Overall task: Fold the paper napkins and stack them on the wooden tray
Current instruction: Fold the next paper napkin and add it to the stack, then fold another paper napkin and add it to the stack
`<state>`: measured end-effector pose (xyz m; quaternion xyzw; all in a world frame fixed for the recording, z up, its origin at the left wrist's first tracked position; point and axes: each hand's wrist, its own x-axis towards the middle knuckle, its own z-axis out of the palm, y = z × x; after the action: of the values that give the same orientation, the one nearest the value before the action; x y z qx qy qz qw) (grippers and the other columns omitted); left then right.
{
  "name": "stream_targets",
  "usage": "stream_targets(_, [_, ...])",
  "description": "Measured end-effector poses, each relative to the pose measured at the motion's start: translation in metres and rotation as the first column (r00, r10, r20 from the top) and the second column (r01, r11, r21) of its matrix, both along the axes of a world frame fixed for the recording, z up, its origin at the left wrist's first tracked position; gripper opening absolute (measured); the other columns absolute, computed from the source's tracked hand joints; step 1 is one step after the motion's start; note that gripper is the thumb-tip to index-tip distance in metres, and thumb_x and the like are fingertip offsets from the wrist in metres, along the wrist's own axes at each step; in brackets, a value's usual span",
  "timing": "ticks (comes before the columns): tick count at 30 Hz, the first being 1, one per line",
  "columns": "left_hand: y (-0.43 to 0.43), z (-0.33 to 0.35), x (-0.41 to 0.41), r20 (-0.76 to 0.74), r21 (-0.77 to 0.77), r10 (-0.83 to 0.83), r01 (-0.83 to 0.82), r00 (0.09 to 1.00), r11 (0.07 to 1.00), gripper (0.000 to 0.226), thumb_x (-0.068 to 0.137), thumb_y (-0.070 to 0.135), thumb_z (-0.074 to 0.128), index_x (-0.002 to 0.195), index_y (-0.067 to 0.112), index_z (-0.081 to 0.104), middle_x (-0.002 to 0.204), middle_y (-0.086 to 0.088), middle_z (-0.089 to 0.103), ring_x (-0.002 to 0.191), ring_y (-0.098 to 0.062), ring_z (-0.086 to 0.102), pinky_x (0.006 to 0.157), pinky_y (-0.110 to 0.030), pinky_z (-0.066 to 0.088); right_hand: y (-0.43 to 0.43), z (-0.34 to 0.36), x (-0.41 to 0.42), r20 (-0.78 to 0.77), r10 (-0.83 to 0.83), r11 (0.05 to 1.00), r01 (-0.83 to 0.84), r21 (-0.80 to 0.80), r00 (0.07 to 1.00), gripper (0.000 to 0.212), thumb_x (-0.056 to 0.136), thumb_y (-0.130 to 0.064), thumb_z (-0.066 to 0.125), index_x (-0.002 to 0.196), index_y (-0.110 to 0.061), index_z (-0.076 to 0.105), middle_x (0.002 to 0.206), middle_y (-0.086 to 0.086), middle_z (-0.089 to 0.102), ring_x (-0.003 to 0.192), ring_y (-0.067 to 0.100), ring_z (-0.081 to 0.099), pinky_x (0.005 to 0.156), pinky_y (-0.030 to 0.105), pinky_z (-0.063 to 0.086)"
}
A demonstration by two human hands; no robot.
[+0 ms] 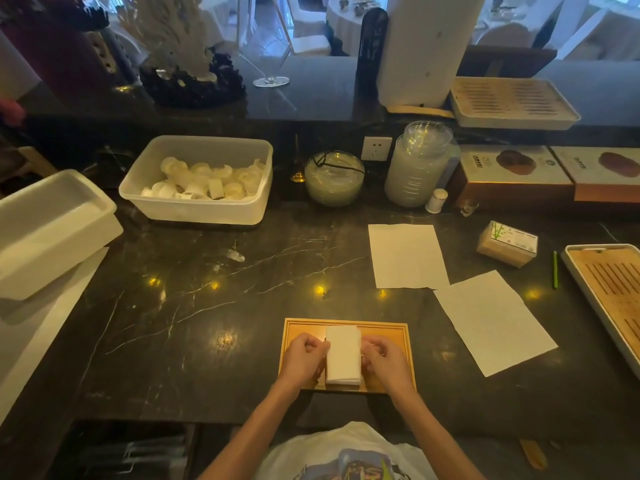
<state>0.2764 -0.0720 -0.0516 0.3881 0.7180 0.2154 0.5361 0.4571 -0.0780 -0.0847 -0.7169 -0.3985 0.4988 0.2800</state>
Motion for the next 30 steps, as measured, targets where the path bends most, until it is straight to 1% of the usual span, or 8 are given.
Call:
stream_targets(3, [-0.001, -0.004, -0.003, -0.023, 0.016, 0.001, -0.001, 1.0, 1.0, 0.018, 0.099, 0.022, 0.061, 0.11, 0.009, 0.061, 0.104, -0.007, 0.067, 0.09, -0.019, 0.064, 0.086, -0.036, 0.055, -0.004, -0.002, 0.0, -0.009, 0.003, 1.0, -0.003, -0.019, 1.0, 0.027, 0.1, -0.023, 0.059, 0.125, -0.014, 0.064, 0.116, 0.004, 0.069, 0.092, 0.013, 0.068, 0.067, 0.018, 0.056])
stream_targets(7, [-0.009, -0.004, -0.002, -0.022, 0.008, -0.105, 0.105, 0.994, 0.994, 0.039, 0.104, 0.023, 0.051, 0.141, 0.014, 0.05, 0.143, -0.006, 0.054, 0.126, -0.021, 0.053, 0.107, -0.037, 0.046, -0.011, -0.002, -0.003, -0.074, 0.073, 0.993, -0.079, -0.09, 0.995, 0.044, 0.103, -0.028, 0.052, 0.145, -0.014, 0.049, 0.137, 0.001, 0.059, 0.116, 0.016, 0.059, 0.087, 0.028, 0.057])
stream_targets(9, [-0.014, -0.003, 0.003, 0.033, 0.011, -0.137, 0.137, 0.99, 0.991, 0.047, 0.107, 0.026, 0.045, 0.152, 0.014, 0.037, 0.154, -0.004, 0.044, 0.137, -0.02, 0.044, 0.112, -0.037, 0.04, -0.012, 0.002, -0.006, -0.137, 0.107, 0.983, -0.125, -0.135, 0.985, 0.048, 0.105, -0.032, 0.047, 0.15, -0.016, 0.04, 0.122, -0.014, 0.056, 0.104, 0.004, 0.057, 0.069, 0.011, 0.052])
stream_targets(11, [-0.018, -0.001, 0.008, 0.134, 0.004, -0.144, 0.145, 0.98, 0.989, 0.048, 0.108, 0.029, 0.039, 0.155, 0.019, 0.031, 0.157, -0.001, 0.041, 0.131, -0.01, 0.044, 0.109, -0.031, 0.04, -0.011, 0.006, -0.01, -0.223, 0.099, 0.974, -0.141, -0.18, 0.97, 0.049, 0.106, -0.034, 0.043, 0.152, -0.02, 0.034, 0.109, -0.02, 0.051, 0.089, -0.004, 0.052, 0.058, 0.008, 0.047])
stream_targets(15, [-0.021, 0.002, 0.016, 0.267, 0.001, -0.186, 0.193, 0.946, 0.981, 0.044, 0.109, 0.027, 0.035, 0.153, 0.029, 0.029, 0.14, 0.012, 0.048, 0.113, 0.002, 0.052, 0.083, -0.011, 0.043, -0.01, 0.009, -0.017, -0.365, 0.053, 0.967, -0.139, -0.214, 0.929, 0.059, 0.105, -0.042, 0.042, 0.157, -0.021, 0.026, 0.148, -0.003, 0.047, 0.126, 0.016, 0.051, 0.108, 0.039, 0.044])
stream_targets(22, [-0.019, -0.001, 0.015, 0.306, -0.031, -0.145, 0.162, 0.941, 0.986, 0.049, 0.109, 0.031, 0.036, 0.156, 0.025, 0.028, 0.15, 0.004, 0.045, 0.129, -0.013, 0.048, 0.107, -0.032, 0.043, -0.008, 0.007, -0.017, -0.48, 0.002, 0.963, -0.132, -0.236, 0.877, 0.059, 0.103, -0.046, 0.043, 0.155, -0.02, 0.03, 0.144, 0.005, 0.053, 0.129, 0.024, 0.053, 0.115, 0.051, 0.039])
stream_targets(27, [-0.003, 0.0, 0.014, 0.019, -0.027, -0.054, 0.054, 0.998, 0.998, 0.047, 0.107, 0.041, 0.036, 0.147, 0.019, 0.042, 0.145, -0.002, 0.053, 0.121, -0.016, 0.053, 0.092, -0.027, 0.039, 0.001, 0.013, 0.007, -0.308, 0.034, 0.97, -0.106, -0.221, 0.951, 0.056, 0.103, -0.047, 0.044, 0.15, -0.017, 0.039, 0.149, 0.007, 0.049, 0.134, 0.027, 0.048, 0.114, 0.052, 0.038])
stream_targets(30, [0.029, 0.012, 0.019, -0.157, 0.1, -0.028, 0.044, 0.987, 0.994, 0.034, 0.104, 0.043, 0.039, 0.121, 0.022, 0.06, 0.108, 0.004, 0.069, 0.092, -0.009, 0.062, 0.076, -0.03, 0.05, 0.025, 0.021, 0.039, -0.16, -0.03, 0.99, 0.006, -0.144, 0.987, 0.039, 0.102, -0.037, 0.052, 0.134, -0.015, 0.055, 0.129, 0.006, 0.061, 0.111, 0.019, 0.061, 0.093, 0.037, 0.053])
